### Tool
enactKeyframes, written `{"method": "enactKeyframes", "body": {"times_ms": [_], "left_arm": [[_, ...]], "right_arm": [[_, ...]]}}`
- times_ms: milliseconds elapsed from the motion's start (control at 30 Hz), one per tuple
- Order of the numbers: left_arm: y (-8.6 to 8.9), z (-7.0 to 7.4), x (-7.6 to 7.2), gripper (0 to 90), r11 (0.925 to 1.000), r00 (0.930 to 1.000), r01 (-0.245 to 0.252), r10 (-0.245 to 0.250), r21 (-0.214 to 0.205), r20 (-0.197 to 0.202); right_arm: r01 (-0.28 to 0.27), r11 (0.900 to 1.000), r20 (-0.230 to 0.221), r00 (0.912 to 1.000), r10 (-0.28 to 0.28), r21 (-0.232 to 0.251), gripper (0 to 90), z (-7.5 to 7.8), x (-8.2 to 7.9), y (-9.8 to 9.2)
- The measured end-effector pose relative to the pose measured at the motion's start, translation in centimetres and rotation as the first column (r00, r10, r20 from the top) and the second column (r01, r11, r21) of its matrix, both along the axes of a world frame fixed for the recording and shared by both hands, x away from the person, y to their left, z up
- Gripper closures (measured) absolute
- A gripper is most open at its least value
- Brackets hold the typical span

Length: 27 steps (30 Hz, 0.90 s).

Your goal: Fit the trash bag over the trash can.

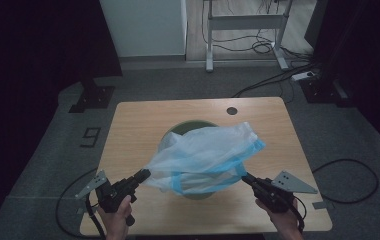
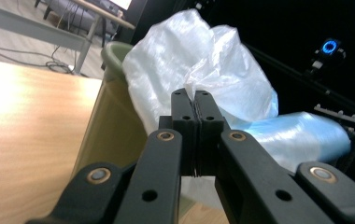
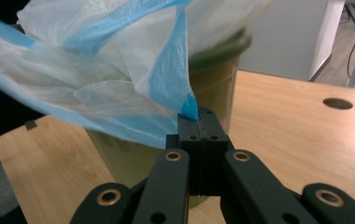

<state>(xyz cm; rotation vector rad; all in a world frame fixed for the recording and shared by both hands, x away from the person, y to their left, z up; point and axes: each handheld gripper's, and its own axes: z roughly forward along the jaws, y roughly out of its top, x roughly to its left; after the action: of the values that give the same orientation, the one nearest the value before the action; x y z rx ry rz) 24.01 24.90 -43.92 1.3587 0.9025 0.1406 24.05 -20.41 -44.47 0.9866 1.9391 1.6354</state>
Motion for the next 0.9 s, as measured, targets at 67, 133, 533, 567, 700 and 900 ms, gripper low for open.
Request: {"method": "enactKeyframes", "body": {"times_ms": [67,133,533,567,700,900], "left_arm": [[0.0,-0.4,-0.1,88.8,1.0000,0.9999,-0.003,0.003,-0.002,-0.013],[-0.1,-0.6,0.0,88.8,1.0000,0.9998,-0.006,0.006,0.007,-0.020],[-1.9,4.0,-1.7,46.8,0.9836,0.9863,-0.089,0.065,0.157,0.152],[-2.2,4.6,-1.9,41.1,0.9794,0.9823,-0.097,0.065,0.177,0.176],[-3.6,6.0,-1.9,37.1,0.9645,0.9772,-0.080,0.026,0.252,0.211],[-5.7,6.7,0.2,32.0,0.9508,0.9864,-0.008,-0.043,0.310,0.158]], "right_arm": [[-0.003,1.0000,-0.007,1.0000,0.003,-0.009,88.9,-0.5,0.1,0.2],[0.002,0.9998,-0.016,0.9999,-0.002,-0.017,88.9,-0.9,0.2,0.4],[0.069,0.9975,0.018,0.9975,-0.068,-0.014,88.9,0.7,1.4,0.4],[0.071,0.9974,0.029,0.9971,-0.071,-0.012,88.9,1.3,1.4,0.4],[0.071,0.9975,0.043,0.9966,-0.070,-0.008,88.9,1.9,1.3,0.5],[0.068,0.9977,0.050,0.9965,-0.067,-0.004,88.9,2.5,1.4,0.6]]}}
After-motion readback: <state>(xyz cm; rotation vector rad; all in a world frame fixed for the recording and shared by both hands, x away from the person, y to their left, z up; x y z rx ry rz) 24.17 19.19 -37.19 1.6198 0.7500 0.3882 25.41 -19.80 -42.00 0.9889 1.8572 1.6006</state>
